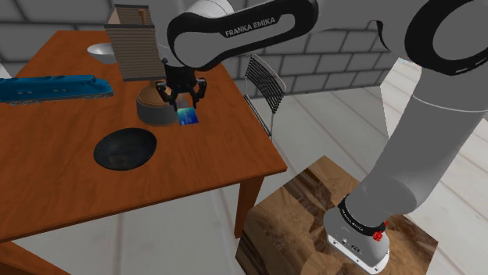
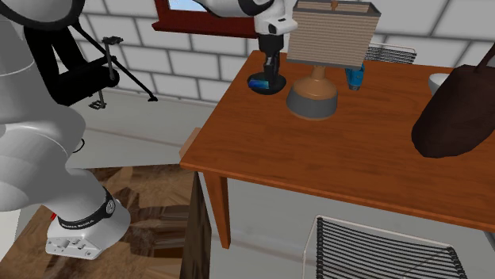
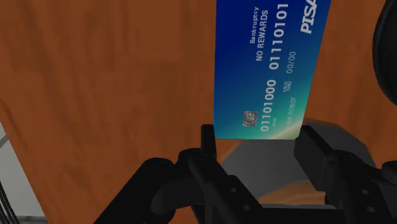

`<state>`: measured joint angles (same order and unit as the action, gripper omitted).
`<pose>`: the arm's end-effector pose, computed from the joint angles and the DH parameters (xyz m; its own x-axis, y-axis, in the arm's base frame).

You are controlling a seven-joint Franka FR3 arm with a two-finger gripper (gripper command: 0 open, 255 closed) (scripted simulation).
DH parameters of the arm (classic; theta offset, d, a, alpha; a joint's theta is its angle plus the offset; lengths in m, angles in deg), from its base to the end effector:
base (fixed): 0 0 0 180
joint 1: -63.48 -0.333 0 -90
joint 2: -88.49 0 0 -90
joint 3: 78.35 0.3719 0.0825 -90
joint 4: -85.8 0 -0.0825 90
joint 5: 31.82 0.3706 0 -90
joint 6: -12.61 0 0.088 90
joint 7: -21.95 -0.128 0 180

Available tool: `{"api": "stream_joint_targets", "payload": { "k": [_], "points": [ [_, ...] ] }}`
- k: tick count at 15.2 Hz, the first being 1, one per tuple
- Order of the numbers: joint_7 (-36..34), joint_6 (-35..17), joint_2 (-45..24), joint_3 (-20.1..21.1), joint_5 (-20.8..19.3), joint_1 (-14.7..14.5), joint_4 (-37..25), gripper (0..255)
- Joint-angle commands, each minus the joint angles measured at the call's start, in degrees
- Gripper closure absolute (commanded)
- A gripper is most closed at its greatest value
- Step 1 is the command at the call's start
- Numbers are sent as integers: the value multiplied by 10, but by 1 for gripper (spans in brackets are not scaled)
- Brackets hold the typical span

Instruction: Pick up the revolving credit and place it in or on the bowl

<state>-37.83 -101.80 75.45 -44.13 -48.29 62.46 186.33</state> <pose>0.5375 0.3162 0.5002 0.9357 -0.3207 0.1472 -0.3278 -0.9444 0.0258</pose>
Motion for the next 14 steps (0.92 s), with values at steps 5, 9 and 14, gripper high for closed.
{"api": "stream_joint_targets", "payload": {
  "k": [5, 9, 14],
  "points": [
    [-71, 78, -130, 0, -69, -92, -174, 255],
    [-92, 147, -231, -14, -108, -173, -335, 255],
    [-57, 298, -431, -61, -151, -328, -712, 255]
  ]
}}
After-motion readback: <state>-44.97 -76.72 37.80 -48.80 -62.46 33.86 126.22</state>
